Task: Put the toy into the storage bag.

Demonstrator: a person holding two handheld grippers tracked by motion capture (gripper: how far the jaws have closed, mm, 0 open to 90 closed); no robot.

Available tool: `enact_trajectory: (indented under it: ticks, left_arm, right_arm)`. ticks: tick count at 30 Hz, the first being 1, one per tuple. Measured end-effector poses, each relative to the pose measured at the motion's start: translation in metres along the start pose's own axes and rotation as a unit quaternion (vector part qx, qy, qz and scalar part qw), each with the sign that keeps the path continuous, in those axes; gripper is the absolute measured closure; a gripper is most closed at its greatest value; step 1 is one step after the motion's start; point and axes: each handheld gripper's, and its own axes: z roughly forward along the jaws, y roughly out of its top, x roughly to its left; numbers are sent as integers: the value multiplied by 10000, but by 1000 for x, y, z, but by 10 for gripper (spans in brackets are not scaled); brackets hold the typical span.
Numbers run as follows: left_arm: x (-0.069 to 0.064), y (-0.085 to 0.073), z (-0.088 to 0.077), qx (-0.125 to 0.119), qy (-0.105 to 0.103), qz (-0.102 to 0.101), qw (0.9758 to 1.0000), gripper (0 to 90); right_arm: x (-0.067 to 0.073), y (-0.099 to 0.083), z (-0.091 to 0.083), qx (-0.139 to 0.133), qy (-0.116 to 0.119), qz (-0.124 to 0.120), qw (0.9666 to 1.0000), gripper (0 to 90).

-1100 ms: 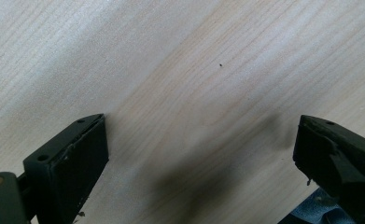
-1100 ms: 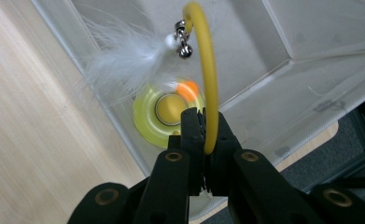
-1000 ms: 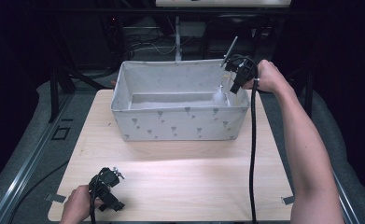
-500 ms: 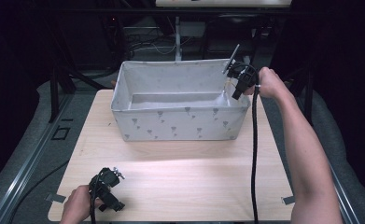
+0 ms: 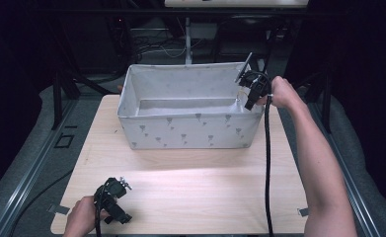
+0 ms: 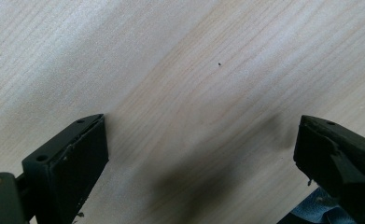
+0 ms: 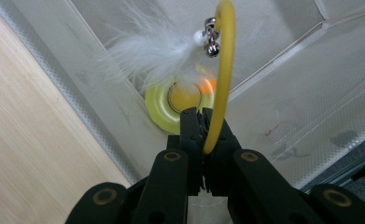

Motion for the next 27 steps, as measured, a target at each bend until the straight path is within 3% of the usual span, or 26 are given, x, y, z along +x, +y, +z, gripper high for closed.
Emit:
enact_trajectory:
  ticks: [7, 10, 13, 15, 20, 27]
  left_arm:
    - [0, 0, -1, -25, 10, -8, 10000, 30]
    - [0, 0, -2, -40, 15, -16, 10000, 30]
    - [0, 0, -2, -79, 22, -28, 10000, 29]
    - [0, 0, -2, -80, 16, -26, 10000, 28]
    - [0, 0, -3, -82, 21, -27, 10000, 27]
    - [0, 0, -3, -76, 27, -26, 10000, 26]
  right_arm:
    - [-2, -1, -14, -272, -31, 150, 9995, 740]
    - [-2, -1, -23, -291, -118, 117, 9994, 635]
    - [0, -1, -31, -422, -226, 272, 9985, 535]
    - [1, -2, -36, -487, -182, 273, 9983, 452]
    - [12, -3, -52, -715, -217, 346, 9966, 271]
    - [34, -6, -70, -845, -236, 224, 9959, 149]
